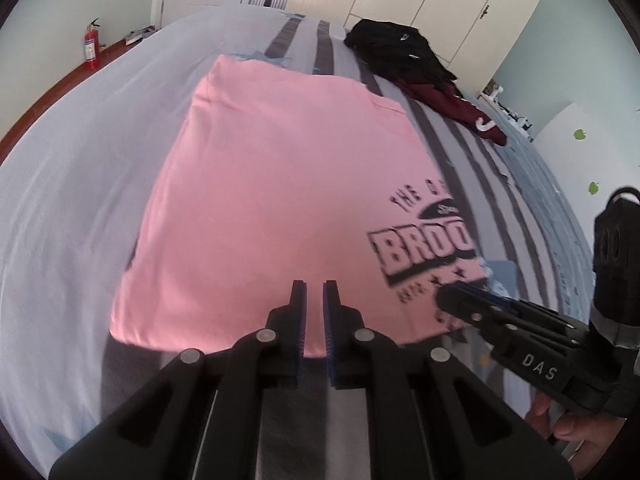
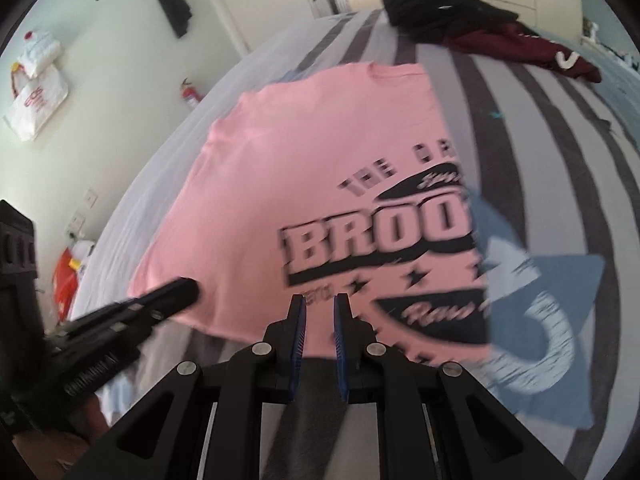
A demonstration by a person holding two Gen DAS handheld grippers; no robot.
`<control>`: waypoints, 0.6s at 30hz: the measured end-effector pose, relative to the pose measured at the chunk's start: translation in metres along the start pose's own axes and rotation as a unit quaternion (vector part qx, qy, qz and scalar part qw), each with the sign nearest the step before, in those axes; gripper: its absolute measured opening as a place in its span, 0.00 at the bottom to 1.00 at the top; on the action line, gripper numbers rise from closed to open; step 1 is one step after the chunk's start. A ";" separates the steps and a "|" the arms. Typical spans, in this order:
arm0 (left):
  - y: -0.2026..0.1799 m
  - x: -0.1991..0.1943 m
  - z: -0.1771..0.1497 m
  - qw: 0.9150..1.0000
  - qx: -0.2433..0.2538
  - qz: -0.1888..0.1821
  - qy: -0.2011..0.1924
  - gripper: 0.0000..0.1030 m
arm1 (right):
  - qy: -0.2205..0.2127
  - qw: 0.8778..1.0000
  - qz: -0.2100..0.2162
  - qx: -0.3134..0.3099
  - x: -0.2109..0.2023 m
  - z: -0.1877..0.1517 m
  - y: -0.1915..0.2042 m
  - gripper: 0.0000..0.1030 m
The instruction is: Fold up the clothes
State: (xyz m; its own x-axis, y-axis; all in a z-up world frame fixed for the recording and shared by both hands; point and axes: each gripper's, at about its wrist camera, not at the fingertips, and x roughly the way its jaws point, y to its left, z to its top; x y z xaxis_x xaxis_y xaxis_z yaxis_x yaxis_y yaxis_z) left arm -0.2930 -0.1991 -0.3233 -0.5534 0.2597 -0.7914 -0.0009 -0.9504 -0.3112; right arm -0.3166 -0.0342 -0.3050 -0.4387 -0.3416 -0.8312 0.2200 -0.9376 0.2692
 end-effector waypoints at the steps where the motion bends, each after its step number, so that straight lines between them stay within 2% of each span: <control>1: 0.007 0.003 -0.004 1.000 0.000 0.008 0.005 0.07 | 0.004 1.000 -0.007 -0.002 0.004 -0.002 -0.004 0.11; 3: 0.018 0.008 -0.012 1.000 0.000 0.022 0.014 0.06 | 0.013 1.000 -0.017 -0.003 0.011 -0.008 -0.012 0.11; 5: 0.025 0.005 -0.017 1.000 -0.003 0.021 0.019 0.02 | 0.017 1.000 -0.011 0.004 0.014 -0.016 -0.022 0.10; 8: 0.033 0.001 -0.025 0.999 -0.007 0.020 0.028 0.02 | 0.024 1.000 -0.002 0.016 0.011 -0.016 -0.030 0.08; 12: 0.026 -0.013 -0.013 0.999 0.004 0.028 0.018 0.02 | 0.025 0.999 -0.013 0.015 -0.001 -0.010 -0.030 0.08; 14: 0.025 -0.019 0.000 0.999 0.006 0.034 -0.002 0.02 | 0.012 1.000 -0.018 0.012 -0.010 -0.004 -0.030 0.08; 16: 0.030 -0.017 0.009 0.999 0.003 0.046 -0.015 0.02 | 0.003 1.000 -0.028 0.007 -0.013 -0.001 -0.031 0.10; 18: 0.041 -0.006 0.010 0.998 -0.006 0.064 -0.008 0.02 | 0.002 0.999 -0.038 0.004 -0.012 -0.002 -0.034 0.10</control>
State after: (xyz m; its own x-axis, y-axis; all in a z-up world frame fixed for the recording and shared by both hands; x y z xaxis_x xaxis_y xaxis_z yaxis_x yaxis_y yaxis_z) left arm -0.2981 -0.2409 -0.3259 -0.5616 0.1329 -0.8167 0.0812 -0.9734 -0.2143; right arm -0.3176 0.0018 -0.3053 -0.4508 -0.2693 -0.8510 0.1789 -0.9613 0.2095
